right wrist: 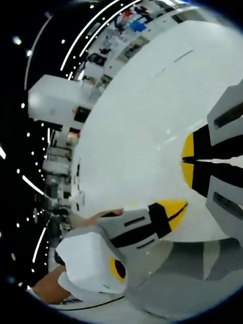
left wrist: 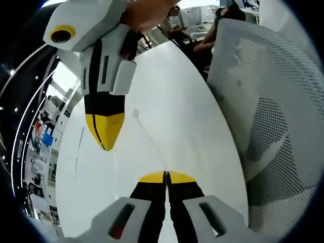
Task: Open the resealable bag by pulling the two sides of the seal apart until the entire bag opening is separated and visibly accessible.
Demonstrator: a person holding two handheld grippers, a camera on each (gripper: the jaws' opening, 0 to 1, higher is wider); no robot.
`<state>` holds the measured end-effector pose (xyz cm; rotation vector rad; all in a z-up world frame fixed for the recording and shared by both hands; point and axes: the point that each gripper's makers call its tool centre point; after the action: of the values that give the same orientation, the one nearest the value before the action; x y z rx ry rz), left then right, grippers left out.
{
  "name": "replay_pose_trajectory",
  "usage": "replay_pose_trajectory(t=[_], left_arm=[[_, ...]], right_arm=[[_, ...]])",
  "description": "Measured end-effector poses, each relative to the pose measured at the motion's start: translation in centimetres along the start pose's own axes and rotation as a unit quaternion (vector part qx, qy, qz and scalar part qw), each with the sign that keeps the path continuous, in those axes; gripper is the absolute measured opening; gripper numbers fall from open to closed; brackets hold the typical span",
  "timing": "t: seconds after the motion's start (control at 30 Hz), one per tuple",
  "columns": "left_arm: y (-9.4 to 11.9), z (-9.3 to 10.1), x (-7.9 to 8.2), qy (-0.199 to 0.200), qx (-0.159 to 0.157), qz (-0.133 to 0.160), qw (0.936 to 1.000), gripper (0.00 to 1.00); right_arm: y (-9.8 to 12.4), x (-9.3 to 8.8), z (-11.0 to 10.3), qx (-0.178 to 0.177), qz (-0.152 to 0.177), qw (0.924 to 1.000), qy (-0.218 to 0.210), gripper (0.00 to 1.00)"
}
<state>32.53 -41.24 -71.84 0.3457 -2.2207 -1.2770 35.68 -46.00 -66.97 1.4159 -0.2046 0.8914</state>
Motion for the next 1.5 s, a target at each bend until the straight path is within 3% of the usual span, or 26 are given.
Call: replay_pose_trajectory(t=[0.23,0.53,0.73,1.1,1.5], left_arm=[[-0.1,-0.4,0.2,0.005,-0.001,0.001,1.0,0.0],[-0.3,-1.7,0.3,0.026,0.003,-0.007,0.9996,0.0],[-0.4,-2.0,0.1,0.008,0.019,-0.015,0.9997,0.0],[-0.6,-3.0,-0.7,0.037,0.04,-0.028,0.9981,0.01],[0.4,-3.4,-0.3,0.089,0.046,0.01,0.9949,0.09]], right_arm=[[1.3,1.2,2.2,-0.06,0.02,0.9979,0.01,0.0],[2.2,2.2,2.9,-0.095,0.041,0.9944,0.02,0.0],[2.1,2.0,2.6,-0.084,0.042,0.9954,0.015,0.0],[0.7,0.4,1.8,-0.077,0.017,0.9966,0.023,0.0],[-0.2,-0.7,1.7,-0.068,-0.004,0.9972,0.03,0.0]])
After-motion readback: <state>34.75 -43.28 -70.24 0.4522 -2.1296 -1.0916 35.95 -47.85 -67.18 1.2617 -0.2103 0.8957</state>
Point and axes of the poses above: the point that each gripper's makers call its tool centre point, and the gripper's own axes: y roughly backward along the fingers, z roughly to its right, x roughly out of its top, and after that the axes turned 12 degrees about -z, right-handed
